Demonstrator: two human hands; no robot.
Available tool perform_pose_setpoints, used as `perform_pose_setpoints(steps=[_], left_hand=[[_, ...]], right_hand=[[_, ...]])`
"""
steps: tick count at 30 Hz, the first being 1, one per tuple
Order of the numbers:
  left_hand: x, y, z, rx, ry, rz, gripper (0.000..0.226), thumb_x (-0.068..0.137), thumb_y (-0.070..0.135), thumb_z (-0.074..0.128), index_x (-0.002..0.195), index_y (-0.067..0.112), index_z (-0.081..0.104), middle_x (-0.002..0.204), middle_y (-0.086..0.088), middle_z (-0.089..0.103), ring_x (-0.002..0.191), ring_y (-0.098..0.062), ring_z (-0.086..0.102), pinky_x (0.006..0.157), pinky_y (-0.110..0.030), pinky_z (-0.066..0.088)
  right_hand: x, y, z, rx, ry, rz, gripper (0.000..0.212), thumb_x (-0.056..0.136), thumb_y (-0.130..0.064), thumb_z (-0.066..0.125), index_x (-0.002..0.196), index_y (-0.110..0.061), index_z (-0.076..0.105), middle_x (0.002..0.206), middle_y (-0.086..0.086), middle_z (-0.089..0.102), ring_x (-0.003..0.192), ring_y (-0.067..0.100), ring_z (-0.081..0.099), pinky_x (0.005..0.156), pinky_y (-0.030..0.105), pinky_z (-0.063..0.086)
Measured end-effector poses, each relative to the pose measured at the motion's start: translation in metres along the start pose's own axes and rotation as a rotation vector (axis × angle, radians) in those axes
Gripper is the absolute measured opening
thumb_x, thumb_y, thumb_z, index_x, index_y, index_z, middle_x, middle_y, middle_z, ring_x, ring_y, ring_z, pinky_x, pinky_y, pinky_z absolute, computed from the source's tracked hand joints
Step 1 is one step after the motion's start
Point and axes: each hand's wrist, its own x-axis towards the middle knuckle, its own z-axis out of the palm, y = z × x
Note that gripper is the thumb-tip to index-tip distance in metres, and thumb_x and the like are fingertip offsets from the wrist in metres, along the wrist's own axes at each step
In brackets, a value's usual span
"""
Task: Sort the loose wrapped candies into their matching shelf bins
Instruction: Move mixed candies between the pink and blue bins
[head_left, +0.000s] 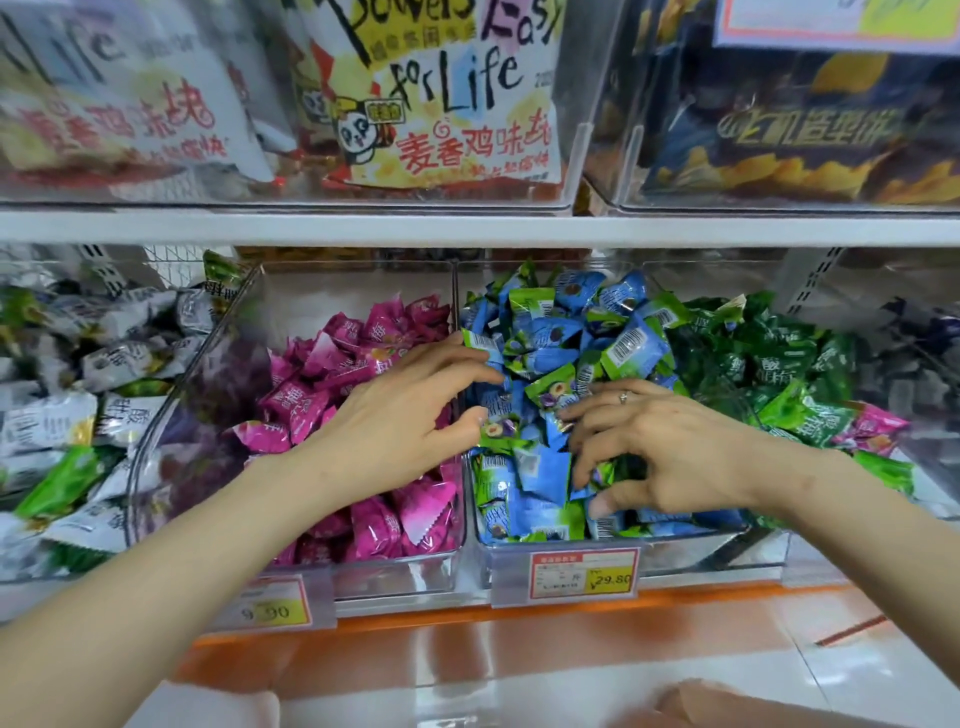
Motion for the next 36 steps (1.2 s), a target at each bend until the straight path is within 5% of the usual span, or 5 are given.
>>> perform_pose_setpoints(steps=[3,9,14,20,36], left_hand=[[0.000,-0.001,0.001,-0.011,0.002,0.006,0.065,0.077,0.060,0.020,0.132,0.035,0.044,0.142,0.015,0.038,0.135,-0.002,0.025,0.103,-0.029,0.034],[0.001,0.000,0.002,-0.024,0.020,0.006,0.069,0.077,0.060,0.024,0.135,0.029,0.042,0.143,0.010,0.039,0.134,-0.005,0.029,0.105,-0.030,0.033],[0.002,0.000,0.003,-0.012,0.031,0.012,0.071,0.076,0.058,0.024,0.136,0.025,0.043,0.143,0.006,0.041,0.134,-0.008,0.030,0.104,-0.027,0.031],[-0.001,0.002,0.000,0.014,0.030,0.008,0.070,0.076,0.058,0.021,0.136,0.028,0.042,0.143,0.010,0.039,0.133,-0.005,0.028,0.101,-0.028,0.034],[0.000,0.001,0.002,0.011,0.030,0.013,0.062,0.078,0.058,0.021,0.131,0.035,0.044,0.145,0.016,0.035,0.135,-0.002,0.022,0.099,-0.042,0.043]], right_hand=[[0.004,-0.003,-0.003,0.165,-0.012,0.048,0.073,0.069,-0.085,0.031,0.083,-0.028,0.074,0.105,-0.019,0.067,0.120,-0.007,0.042,0.105,0.013,0.017],[0.022,-0.023,0.003,0.071,0.274,-0.008,0.023,0.075,-0.040,0.065,0.088,-0.022,0.071,0.102,-0.004,0.066,0.100,0.019,0.058,0.088,0.041,0.048],[0.048,-0.038,0.023,-0.140,-0.047,-0.072,0.049,0.084,-0.059,0.053,0.123,-0.030,0.057,0.138,-0.006,0.048,0.139,0.018,0.027,0.116,0.037,0.008],[0.061,-0.035,0.027,-0.244,-0.194,-0.048,0.044,0.086,-0.062,0.045,0.121,-0.035,0.052,0.134,-0.012,0.050,0.142,0.015,0.013,0.116,0.043,-0.011],[0.021,-0.001,0.008,-0.188,-0.007,-0.021,0.033,0.081,-0.057,0.049,0.086,-0.028,0.065,0.103,-0.013,0.067,0.131,0.003,0.037,0.114,0.024,-0.006]])
